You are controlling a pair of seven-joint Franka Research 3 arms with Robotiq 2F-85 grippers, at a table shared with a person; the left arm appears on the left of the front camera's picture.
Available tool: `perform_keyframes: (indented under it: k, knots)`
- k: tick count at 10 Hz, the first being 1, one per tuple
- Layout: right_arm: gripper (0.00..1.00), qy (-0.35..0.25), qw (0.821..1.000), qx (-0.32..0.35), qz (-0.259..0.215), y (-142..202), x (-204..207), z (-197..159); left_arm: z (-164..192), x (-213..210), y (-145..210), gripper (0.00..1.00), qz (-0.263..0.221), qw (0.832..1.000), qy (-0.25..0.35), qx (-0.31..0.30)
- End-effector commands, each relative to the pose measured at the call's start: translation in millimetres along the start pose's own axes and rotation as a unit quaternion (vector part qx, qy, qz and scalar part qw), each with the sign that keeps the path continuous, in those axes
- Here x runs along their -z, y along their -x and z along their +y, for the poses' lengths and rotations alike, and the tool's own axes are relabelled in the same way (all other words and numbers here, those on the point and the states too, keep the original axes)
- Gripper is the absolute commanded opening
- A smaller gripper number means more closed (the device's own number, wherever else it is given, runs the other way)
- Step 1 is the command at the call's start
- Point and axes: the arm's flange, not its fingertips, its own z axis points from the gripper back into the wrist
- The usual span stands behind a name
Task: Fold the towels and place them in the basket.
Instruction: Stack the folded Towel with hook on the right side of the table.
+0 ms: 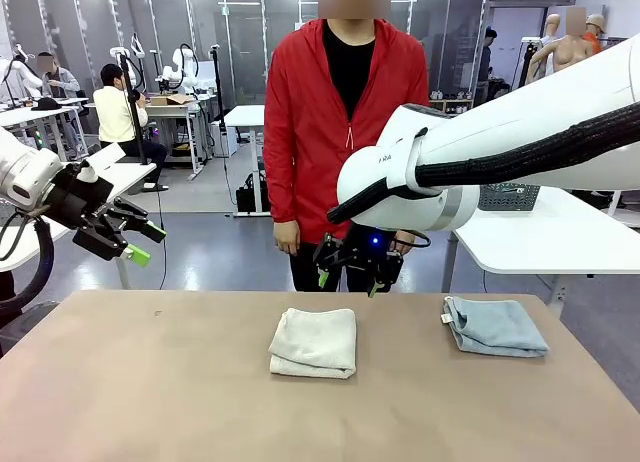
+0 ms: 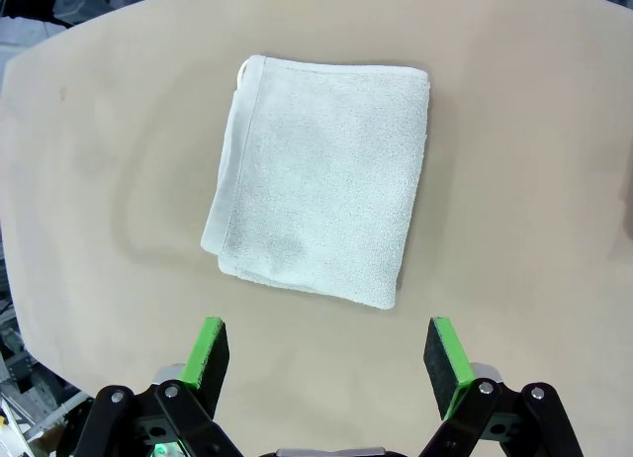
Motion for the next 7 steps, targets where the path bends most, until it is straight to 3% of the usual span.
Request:
perform_keyframes:
  k: [1, 7]
  knots:
    - [1.00, -0.007, 0.999, 0.030, -0.007, -8.5, 28.0, -15.2, 0.4, -1.6, -2.1, 0.90, 0.005, 1.000, 0.001, -0.001]
    - [1.00, -0.067, 0.996, 0.059, 0.002, -10.4, 76.4, -57.2, 0.4, -1.6, -2.1, 0.90, 0.005, 1.000, 0.001, -0.001]
